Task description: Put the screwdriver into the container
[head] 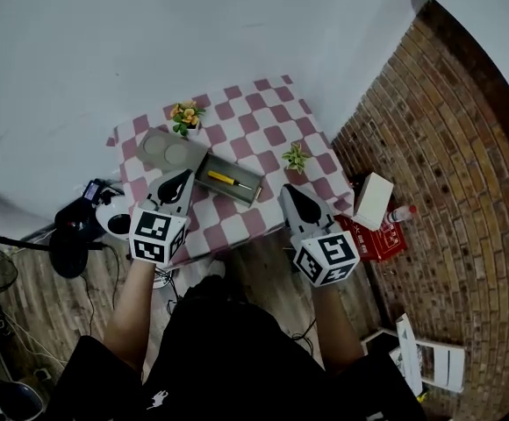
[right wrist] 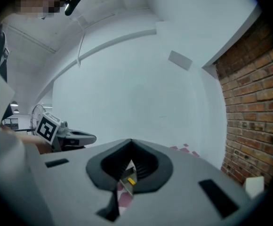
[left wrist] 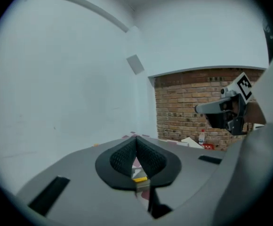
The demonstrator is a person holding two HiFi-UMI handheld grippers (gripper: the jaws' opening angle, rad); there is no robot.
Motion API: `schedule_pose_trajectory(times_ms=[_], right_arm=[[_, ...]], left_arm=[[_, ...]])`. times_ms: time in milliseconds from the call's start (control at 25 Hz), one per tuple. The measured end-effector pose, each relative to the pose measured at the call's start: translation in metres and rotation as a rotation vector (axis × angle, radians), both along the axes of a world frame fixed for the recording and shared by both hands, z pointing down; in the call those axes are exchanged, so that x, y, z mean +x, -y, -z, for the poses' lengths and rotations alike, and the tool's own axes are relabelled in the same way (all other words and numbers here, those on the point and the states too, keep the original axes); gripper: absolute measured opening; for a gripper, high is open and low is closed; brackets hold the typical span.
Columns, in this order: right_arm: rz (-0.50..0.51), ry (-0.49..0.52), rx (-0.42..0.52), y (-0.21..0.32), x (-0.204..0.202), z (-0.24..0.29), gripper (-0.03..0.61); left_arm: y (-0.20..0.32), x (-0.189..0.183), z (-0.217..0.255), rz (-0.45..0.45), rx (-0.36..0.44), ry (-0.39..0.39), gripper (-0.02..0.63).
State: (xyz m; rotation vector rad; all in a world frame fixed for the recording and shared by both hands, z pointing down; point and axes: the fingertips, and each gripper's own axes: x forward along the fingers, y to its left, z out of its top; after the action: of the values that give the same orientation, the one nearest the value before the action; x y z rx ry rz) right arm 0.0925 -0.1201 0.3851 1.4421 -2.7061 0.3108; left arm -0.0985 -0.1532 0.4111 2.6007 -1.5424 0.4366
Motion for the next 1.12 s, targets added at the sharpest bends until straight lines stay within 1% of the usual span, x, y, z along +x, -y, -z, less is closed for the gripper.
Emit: schedule_pose_trajectory(times_ms=[160, 320, 560, 680, 880, 1120], right_arm=[[0.008, 0.000, 0.020, -0.025, 0.008, 0.009, 0.002], [-0.001, 0.006, 0.037, -0.043, 0.020, 0.018, 0.002], [-0.019, 0.005, 0.068, -0.057, 0.033, 0.030, 0.002], [-0.023, 0.004, 0.075, -0.062, 0.037, 0.032, 0.002], [-0.028, 0.005, 0.080, -0.062, 0.040, 0.034, 0.002], [-0.027, -0.002, 0.084, -0.055, 0.038, 0.031, 0.002]], left_arm=[[-0.030, -0.008, 0.019, 0.083, 0.052, -0.028, 0.003], [-0.052, -0.005, 0.031, 0.112, 0.087, -0.036, 0.003], [-0.068, 0.009, 0.039, 0.090, 0.114, -0.062, 0.003], [-0.072, 0.014, 0.041, 0.079, 0.124, -0.059, 0.003], [-0.069, 0.019, 0.045, 0.063, 0.141, -0.049, 0.003], [-0.060, 0.025, 0.042, 0.039, 0.132, -0.047, 0.003]])
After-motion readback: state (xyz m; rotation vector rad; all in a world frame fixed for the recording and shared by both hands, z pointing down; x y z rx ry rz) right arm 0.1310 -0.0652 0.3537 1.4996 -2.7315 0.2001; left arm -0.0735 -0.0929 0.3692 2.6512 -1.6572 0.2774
